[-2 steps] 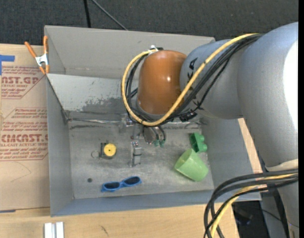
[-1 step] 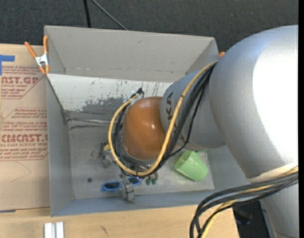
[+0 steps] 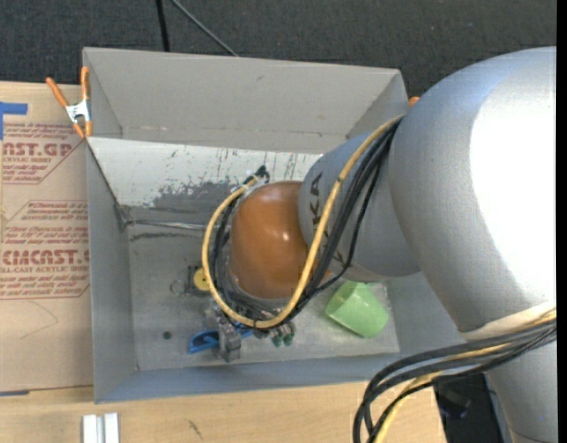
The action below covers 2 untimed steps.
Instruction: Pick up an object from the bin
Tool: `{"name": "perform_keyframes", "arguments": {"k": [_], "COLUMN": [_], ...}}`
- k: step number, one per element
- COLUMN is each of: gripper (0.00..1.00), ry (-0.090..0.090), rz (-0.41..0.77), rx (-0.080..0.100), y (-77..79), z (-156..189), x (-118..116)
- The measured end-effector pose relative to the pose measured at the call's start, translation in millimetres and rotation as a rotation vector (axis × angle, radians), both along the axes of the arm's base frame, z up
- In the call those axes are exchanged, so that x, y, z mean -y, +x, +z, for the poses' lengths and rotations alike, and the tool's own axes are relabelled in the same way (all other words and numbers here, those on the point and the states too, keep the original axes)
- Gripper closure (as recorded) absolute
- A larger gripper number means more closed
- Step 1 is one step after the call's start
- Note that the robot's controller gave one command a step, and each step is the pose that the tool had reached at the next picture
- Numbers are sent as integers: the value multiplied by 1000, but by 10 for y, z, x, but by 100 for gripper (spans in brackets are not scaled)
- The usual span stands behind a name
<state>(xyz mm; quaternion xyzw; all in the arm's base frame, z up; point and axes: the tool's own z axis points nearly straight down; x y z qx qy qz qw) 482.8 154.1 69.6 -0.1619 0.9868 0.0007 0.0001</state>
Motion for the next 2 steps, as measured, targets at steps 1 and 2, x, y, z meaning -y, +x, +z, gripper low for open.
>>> {"name": "perform_keyframes", "arguments": {"k": [1,2], "gripper": [100,100], "ry": [3,2], "rz": [19,25], "rx": [10,13], "y": [152,607], "z": [1079,1825], "x": [-272,-319]}}
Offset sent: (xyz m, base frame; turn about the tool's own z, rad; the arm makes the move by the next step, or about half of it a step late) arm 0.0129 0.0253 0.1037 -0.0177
